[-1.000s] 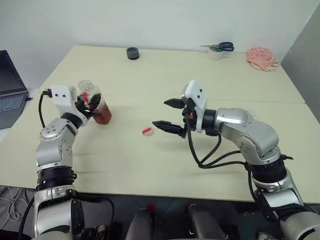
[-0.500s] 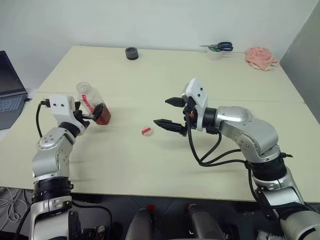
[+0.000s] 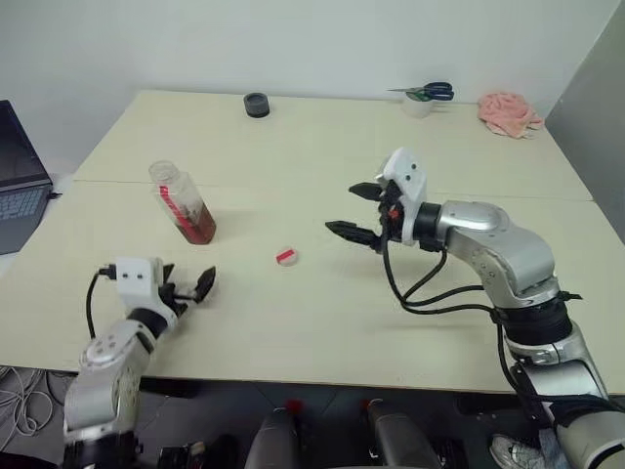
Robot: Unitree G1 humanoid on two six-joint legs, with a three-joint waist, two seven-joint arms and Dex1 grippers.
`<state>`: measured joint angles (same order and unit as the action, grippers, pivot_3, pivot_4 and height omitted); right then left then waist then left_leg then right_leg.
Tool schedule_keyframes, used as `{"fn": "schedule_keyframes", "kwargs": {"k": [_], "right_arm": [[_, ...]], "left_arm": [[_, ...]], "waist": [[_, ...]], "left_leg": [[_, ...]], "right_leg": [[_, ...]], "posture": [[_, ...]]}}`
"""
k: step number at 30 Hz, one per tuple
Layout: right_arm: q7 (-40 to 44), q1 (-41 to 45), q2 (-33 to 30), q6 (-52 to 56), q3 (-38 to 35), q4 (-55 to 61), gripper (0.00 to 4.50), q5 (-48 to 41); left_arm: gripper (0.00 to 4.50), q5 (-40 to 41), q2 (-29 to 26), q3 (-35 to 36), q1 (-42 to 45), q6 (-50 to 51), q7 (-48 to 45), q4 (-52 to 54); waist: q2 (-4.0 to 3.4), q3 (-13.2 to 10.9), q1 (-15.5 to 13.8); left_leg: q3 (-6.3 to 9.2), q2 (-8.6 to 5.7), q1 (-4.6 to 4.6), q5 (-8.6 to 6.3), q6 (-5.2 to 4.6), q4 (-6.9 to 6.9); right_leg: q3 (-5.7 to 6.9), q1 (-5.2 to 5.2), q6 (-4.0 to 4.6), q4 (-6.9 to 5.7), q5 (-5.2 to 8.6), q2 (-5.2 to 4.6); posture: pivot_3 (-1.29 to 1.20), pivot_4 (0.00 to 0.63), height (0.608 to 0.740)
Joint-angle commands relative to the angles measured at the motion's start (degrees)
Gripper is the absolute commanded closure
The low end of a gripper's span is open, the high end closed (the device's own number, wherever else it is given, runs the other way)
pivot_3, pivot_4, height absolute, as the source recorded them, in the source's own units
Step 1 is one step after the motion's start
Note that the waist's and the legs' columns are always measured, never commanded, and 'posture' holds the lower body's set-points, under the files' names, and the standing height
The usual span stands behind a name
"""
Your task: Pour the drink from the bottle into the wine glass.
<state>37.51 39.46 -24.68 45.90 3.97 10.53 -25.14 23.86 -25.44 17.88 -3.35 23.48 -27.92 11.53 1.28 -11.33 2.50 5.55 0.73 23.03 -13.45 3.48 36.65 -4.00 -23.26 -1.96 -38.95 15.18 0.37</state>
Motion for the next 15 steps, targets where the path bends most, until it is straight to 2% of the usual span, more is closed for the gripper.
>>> {"fn": "schedule_keyframes", "kwargs": {"k": [1,4,8,12,15], "right_arm": [[-1.56,-4.79,1.09,6.37,-7.73,6.68,0.00,-8.55],[-7.15,-11.64,4.40,11.70,-15.22,10.16,0.00,-14.84],[-19.66,-18.39,13.64,12.18,-25.73,12.65,0.00,-20.92],[-27.91,-19.90,19.94,12.50,-30.01,11.27,0.00,-25.83],[-31.75,-19.51,22.19,11.92,-31.59,8.59,0.00,-27.93]], "left_arm": [[0.04,3.06,-0.79,-4.54,2.02,-0.11,-5.04,7.97],[0.04,1.19,-2.29,-10.85,6.39,0.46,-8.03,9.36],[0.04,0.51,-3.56,-16.40,11.43,0.72,-11.18,9.80],[0.04,-1.31,-4.92,-19.35,13.74,0.10,-13.07,8.67],[0.04,-0.95,-5.21,-19.80,14.44,0.46,-14.03,8.44]], "waist": [[0.00,0.00,-0.75],[0.06,0.04,-0.84],[0.04,0.03,-0.36],[-0.01,0.02,0.97],[-0.03,0.02,1.10]], "left_leg": [[0.05,0.00,0.00,0.00,0.00,0.01],[-0.04,-0.01,-0.02,0.00,0.00,0.03],[-0.13,0.00,-0.04,0.00,0.00,0.02],[-0.26,0.10,-0.12,0.00,-0.01,-0.04],[-0.24,0.29,-0.16,0.00,-0.01,-0.05]], "right_leg": [[0.03,0.02,0.00,0.00,0.01,0.01],[-0.05,0.04,-0.12,0.00,0.08,0.05],[-0.13,0.05,-0.16,0.00,0.10,0.10],[-0.21,0.00,-0.16,-0.03,0.10,0.17],[-0.22,0.00,-0.16,-0.03,0.11,0.39]], "posture": [[0.00,0.150,0.740],[0.00,0.150,0.740],[0.00,0.150,0.740],[0.00,0.150,0.740],[0.00,0.150,0.740]]}}
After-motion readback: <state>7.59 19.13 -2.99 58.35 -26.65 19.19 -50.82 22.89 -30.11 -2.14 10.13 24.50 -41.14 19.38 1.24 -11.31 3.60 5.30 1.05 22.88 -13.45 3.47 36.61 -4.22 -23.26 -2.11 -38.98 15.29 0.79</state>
